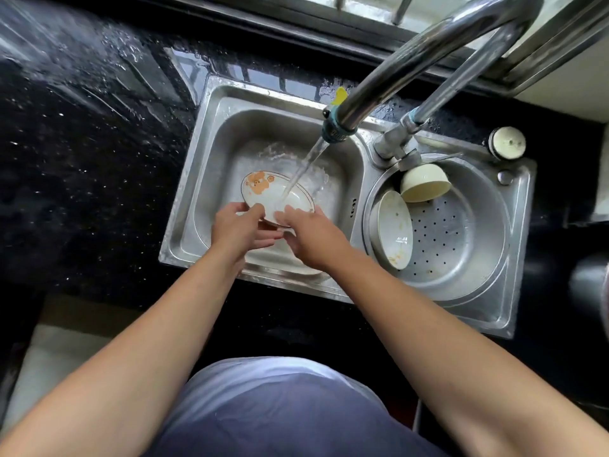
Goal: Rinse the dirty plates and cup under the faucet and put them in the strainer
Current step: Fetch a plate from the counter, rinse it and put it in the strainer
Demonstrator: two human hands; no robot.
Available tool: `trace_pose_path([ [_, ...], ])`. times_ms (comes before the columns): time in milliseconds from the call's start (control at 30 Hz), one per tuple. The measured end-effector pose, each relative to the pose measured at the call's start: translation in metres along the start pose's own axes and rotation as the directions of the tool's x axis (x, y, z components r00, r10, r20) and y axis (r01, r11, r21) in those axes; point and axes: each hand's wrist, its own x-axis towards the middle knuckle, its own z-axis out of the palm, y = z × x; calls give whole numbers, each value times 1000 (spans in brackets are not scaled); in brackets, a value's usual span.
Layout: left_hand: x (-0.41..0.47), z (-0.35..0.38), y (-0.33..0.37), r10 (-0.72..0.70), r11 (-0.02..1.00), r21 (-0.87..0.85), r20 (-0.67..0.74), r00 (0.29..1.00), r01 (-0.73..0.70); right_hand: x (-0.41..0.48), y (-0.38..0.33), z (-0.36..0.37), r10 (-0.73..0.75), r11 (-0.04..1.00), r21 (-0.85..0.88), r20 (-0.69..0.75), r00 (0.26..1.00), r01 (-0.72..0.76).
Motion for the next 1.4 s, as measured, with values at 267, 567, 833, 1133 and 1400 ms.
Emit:
trace_pose_path([
  [267,9,-11,-13,-70,998,3,2,998,70,48,-18,-1,428,713,614,2,904,-339],
  [567,10,17,-21,-281,741,-533,309,909,410,51,-35,17,567,-649,759,525,635,-48],
  [833,20,30,0,-13,999,-44,87,996,17,0,6,-8,335,-480,767,608,720,-425],
  [1133,-8,8,0,603,293,654,439,666,-697,-48,132,-128,860,-119,992,122,495,-38],
  [1400,-34,-11,-22,618,1,701,560,551,-713,-32,134,-179,797,50,987,54,601,-155],
])
